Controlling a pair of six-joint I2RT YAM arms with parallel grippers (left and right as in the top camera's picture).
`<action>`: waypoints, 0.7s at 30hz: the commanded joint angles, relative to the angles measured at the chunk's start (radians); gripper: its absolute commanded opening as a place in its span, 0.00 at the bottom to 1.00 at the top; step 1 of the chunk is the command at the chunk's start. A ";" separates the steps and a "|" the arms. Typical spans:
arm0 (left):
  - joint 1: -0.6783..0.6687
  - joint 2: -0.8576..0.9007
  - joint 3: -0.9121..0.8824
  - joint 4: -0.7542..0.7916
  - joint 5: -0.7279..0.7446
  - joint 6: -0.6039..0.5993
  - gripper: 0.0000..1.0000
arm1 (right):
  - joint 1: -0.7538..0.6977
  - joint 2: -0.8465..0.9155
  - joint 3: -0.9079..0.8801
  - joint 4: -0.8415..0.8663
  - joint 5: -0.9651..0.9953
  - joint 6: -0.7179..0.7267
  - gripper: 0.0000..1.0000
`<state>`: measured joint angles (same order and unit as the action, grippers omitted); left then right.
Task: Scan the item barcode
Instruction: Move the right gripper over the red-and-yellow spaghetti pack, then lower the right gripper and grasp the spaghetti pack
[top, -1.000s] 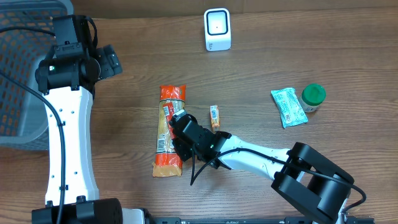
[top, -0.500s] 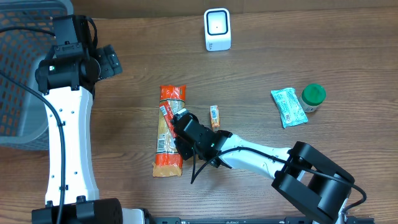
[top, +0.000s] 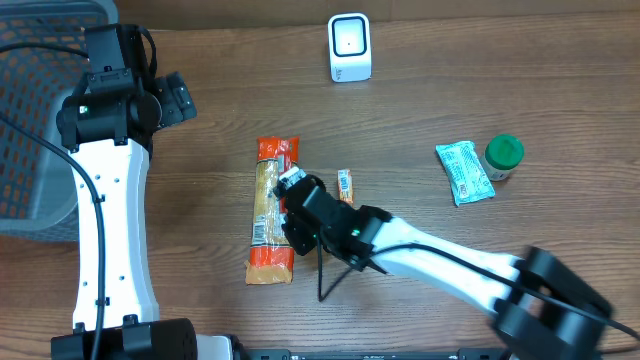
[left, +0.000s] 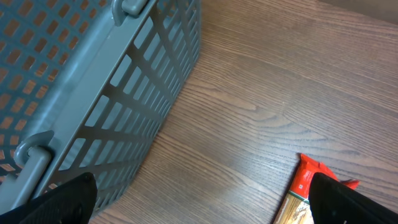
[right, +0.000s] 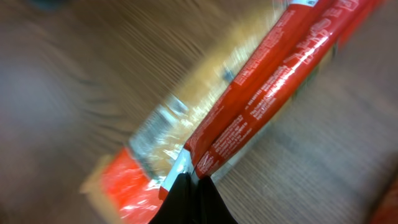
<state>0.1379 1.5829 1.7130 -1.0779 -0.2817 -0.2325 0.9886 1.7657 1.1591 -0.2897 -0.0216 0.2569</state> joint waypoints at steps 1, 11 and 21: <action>-0.001 -0.014 0.018 0.001 -0.013 0.008 1.00 | -0.005 -0.116 0.021 -0.047 -0.048 -0.151 0.04; -0.001 -0.014 0.018 0.001 -0.013 0.008 1.00 | -0.045 -0.203 0.021 -0.351 -0.039 -0.344 0.04; -0.001 -0.014 0.018 0.001 -0.013 0.008 1.00 | -0.060 -0.203 0.020 -0.595 -0.083 -0.528 0.04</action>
<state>0.1379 1.5829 1.7130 -1.0779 -0.2817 -0.2325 0.9310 1.5848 1.1656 -0.8761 -0.0578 -0.1764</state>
